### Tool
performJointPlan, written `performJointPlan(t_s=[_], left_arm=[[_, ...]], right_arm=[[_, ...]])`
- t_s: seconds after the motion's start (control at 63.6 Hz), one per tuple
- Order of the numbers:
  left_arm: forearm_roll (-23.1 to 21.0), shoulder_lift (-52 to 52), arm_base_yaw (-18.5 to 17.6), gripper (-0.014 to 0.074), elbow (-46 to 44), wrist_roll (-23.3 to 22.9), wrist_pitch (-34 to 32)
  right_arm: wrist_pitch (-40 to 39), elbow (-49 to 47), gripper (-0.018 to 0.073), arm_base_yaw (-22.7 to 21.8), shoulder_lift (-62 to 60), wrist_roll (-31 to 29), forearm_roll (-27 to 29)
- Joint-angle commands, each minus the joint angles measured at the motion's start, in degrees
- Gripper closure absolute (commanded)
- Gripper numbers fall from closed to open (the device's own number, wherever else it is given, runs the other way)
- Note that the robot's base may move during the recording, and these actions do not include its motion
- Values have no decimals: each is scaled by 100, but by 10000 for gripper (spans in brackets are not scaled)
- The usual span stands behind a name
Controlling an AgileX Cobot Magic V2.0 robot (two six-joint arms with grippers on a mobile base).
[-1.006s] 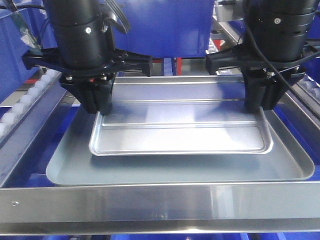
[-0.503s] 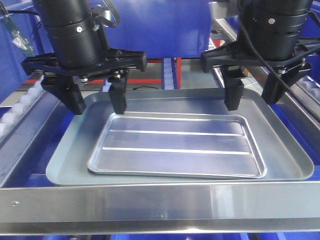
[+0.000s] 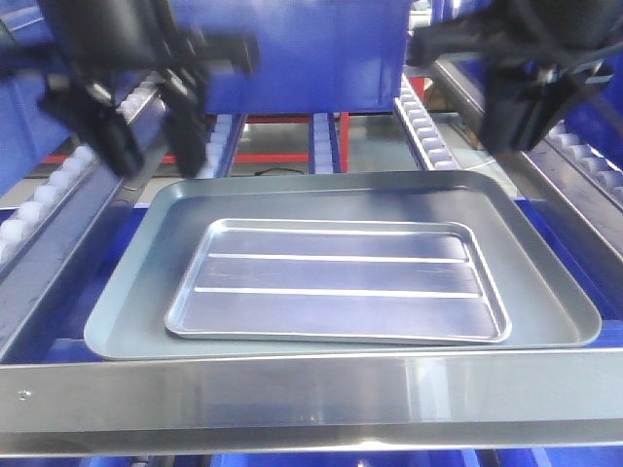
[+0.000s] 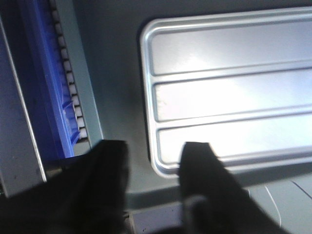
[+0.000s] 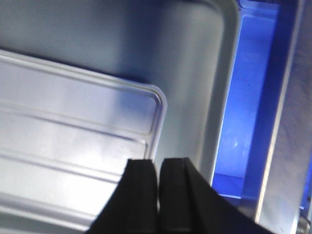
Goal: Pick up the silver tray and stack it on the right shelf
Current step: 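Open both grippers and raise them away from the stacked trays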
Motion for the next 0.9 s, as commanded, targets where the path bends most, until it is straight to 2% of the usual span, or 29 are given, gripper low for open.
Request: performJointPlan(t_s=[0.0, 0.047, 0.11, 0.377, 0.471, 0.613, 0.739, 0.88], left_arm=[[44, -666, -83, 642, 171, 32, -404], [54, -832, -94, 712, 410, 32, -622], [74, -1112, -94, 677, 774, 32, -942], [110, -2169, -94, 692, 2655, 32, -2251], [263, -2623, -181, 692, 3224, 32, -2635], [694, -3424, -689, 693, 3889, 32, -3002], [732, -4201, -1215, 697, 4231, 32, -3059], [732, -5001, -1691, 697, 4344, 32, -3059]], right_arm=[[-292, 143, 501, 5, -535, -158, -179], [-406, 337, 503, 5, -659, -251, -179], [-579, 655, 503, 5, -902, -407, -179], [-1320, 2083, 503, 5, -1935, -545, -179], [-1599, 2628, 503, 5, -2433, -545, -179], [-1897, 3444, 503, 5, -3480, -550, -179], [-1939, 3922, 503, 5, -4593, -550, -179], [-1923, 4012, 503, 5, -5926, -550, -179]])
